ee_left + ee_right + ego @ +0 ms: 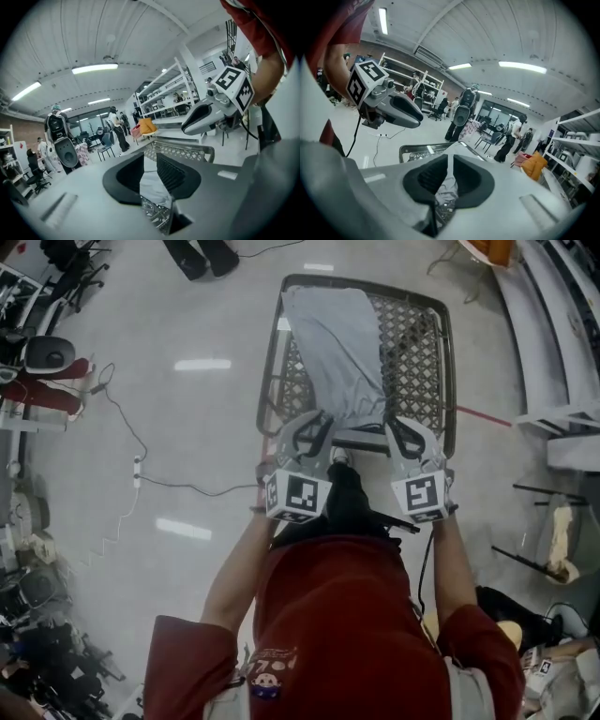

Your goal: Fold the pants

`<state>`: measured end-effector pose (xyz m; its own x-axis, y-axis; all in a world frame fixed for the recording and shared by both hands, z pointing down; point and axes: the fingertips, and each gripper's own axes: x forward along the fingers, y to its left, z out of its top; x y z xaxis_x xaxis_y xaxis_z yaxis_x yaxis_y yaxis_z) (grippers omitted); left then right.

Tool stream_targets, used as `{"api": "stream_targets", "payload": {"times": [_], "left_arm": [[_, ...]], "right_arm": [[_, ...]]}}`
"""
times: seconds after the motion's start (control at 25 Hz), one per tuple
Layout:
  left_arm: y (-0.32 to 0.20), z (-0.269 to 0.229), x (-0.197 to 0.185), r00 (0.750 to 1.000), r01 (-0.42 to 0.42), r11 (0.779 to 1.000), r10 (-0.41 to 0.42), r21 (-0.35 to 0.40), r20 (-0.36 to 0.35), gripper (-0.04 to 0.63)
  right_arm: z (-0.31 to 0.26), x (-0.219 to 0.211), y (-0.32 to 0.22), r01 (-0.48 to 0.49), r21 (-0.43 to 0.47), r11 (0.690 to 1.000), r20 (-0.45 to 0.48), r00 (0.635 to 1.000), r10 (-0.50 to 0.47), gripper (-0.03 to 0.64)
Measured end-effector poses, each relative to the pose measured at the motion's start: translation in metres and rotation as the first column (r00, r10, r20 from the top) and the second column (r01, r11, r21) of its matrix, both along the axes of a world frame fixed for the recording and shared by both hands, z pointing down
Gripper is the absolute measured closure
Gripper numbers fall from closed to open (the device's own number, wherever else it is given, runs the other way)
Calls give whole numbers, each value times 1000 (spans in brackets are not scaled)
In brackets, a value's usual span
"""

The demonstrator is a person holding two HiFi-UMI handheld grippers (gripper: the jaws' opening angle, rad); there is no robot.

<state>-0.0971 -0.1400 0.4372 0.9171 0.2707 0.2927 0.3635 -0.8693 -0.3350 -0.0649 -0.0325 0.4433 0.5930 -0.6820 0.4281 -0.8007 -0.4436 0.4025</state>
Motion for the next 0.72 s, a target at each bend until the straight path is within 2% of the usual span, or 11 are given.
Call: {"api": "stream_targets", "payload": {"times": [0.12, 0.2, 0.32, 0.44, 0.56, 0.72], "left_arm": [[8, 40, 11, 988, -89, 992, 77, 85, 131, 446], [16, 72, 18, 963, -168, 976, 133, 137, 233, 394], [24, 119, 22, 906, -285, 941, 202, 183, 372, 345], [27, 158, 23, 845, -373, 903, 238, 211, 478, 320], [31, 189, 25, 789, -436, 875, 261, 208, 556, 313], [28, 218, 31, 717, -490, 853, 277, 179, 640, 307]], "right_arm": [[39, 6, 1, 67, -84, 994, 93, 994, -59, 547], [66, 10, 2, 132, -150, 980, 172, 979, -106, 496], [104, 13, 3, 226, -236, 945, 277, 948, -158, 441], [140, 12, 1, 321, -329, 888, 326, 921, -212, 433], [172, 15, 1, 404, -387, 829, 363, 893, -266, 431], [204, 25, -5, 487, -424, 764, 432, 850, -301, 428]]}}
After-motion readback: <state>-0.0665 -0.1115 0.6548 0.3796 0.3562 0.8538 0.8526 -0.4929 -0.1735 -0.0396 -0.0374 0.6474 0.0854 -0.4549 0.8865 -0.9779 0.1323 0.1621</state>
